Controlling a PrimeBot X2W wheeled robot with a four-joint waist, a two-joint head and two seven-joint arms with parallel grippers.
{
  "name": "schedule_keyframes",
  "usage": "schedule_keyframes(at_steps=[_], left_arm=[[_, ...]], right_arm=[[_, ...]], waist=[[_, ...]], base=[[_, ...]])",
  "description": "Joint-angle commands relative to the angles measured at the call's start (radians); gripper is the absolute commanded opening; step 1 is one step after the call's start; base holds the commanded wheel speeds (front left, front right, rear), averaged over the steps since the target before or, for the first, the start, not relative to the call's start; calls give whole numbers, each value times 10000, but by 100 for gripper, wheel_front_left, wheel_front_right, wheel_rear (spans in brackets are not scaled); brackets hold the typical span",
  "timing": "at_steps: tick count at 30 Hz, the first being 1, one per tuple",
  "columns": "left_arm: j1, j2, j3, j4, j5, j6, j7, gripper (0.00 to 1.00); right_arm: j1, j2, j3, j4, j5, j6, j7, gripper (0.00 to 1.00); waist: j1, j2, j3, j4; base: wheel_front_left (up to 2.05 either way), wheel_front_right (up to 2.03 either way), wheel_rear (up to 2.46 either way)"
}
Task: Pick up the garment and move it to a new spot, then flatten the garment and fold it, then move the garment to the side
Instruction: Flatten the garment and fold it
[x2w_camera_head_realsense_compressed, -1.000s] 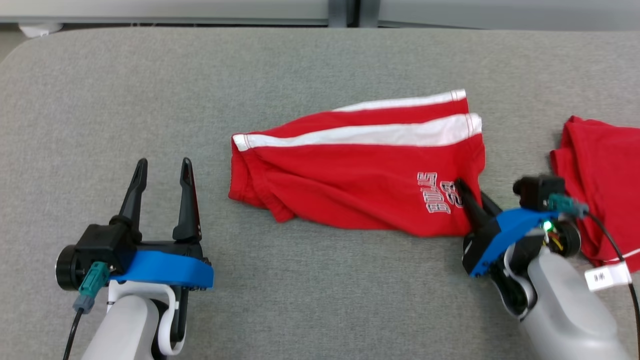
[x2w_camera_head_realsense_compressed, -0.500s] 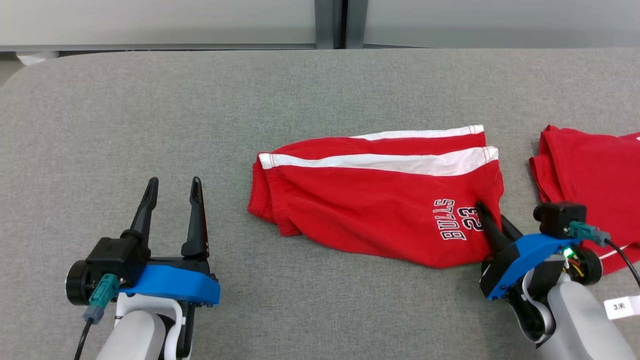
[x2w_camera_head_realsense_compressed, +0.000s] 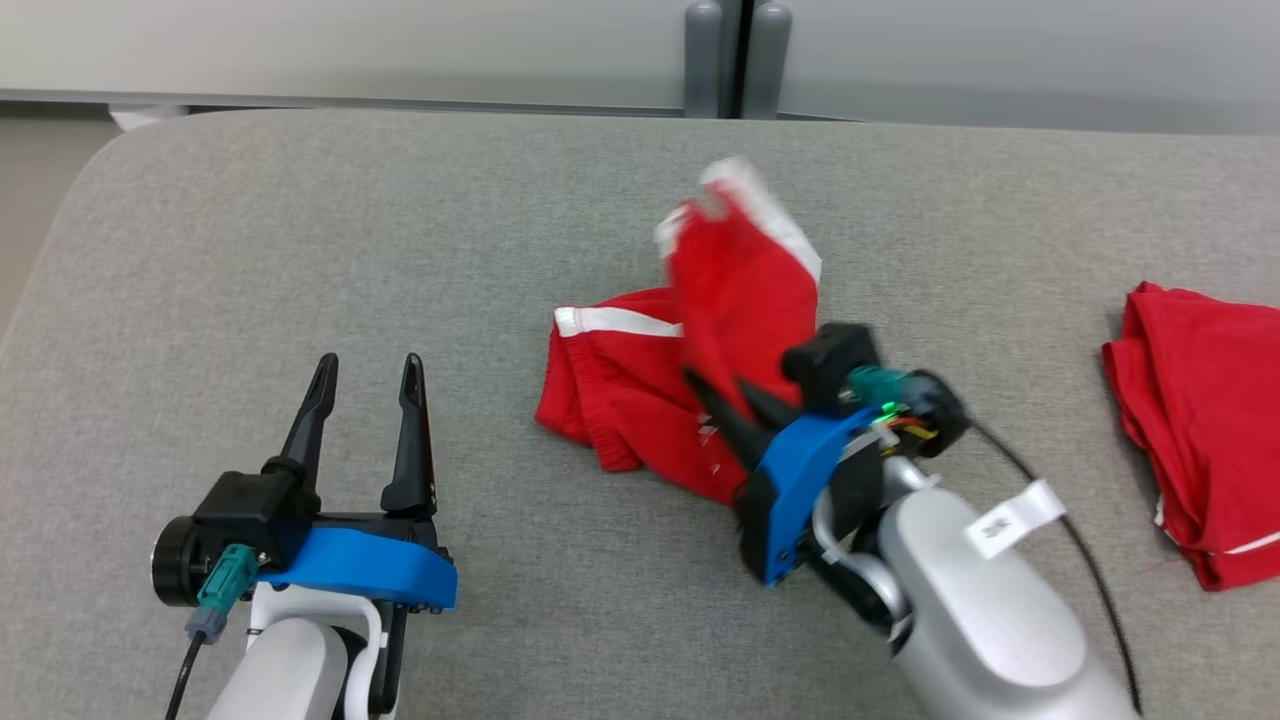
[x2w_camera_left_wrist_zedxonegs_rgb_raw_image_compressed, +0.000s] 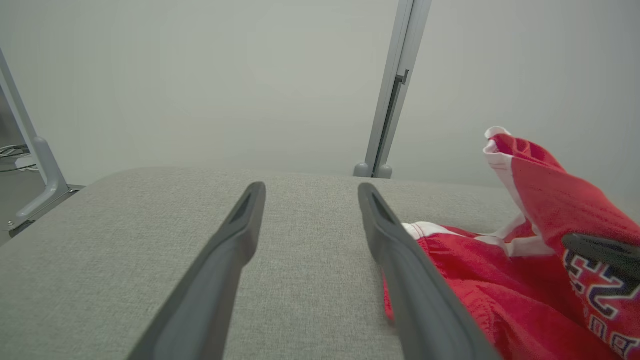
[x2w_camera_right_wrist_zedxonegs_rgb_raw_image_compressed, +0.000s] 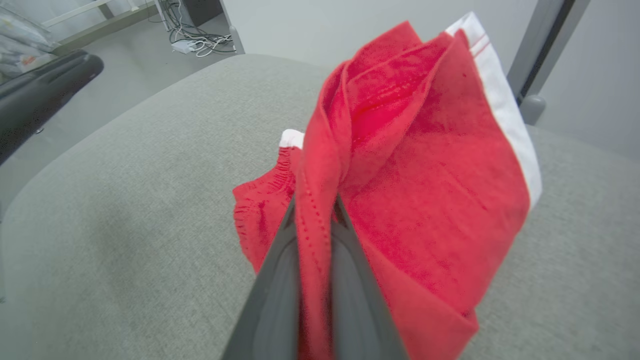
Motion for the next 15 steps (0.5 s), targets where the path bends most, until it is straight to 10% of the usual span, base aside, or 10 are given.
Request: schedule_keyframes(at_steps=[1,5,7,8,15], left_arm=[[-144,-39,6,49,-53,22,-57,100],[-190,-89,-5,127,-74,24,-80,100],[-214,-121,-9,188,-98,1,-106,100],[-220,-126,1,202,-100,1,-125,100],[-243,-137,103,332,-144,30,-194,100]], right_arm=[[-146,39,477,256,246,1,-98,0],[-194,68,1443,545,842,1,-312,0],[-246,64,1992,671,1178,1,-524,47],[-276,61,2170,757,1225,1,-630,100],[-459,66,2425,824,952,1,-1959,100]], waist=[[0,1,75,130],[0,1,147,290],[0,1,196,348],[0,1,218,351],[0,1,308,226]], base=[[0,0,0],[0,0,0],[0,0,0],[0,0,0],[0,0,0]])
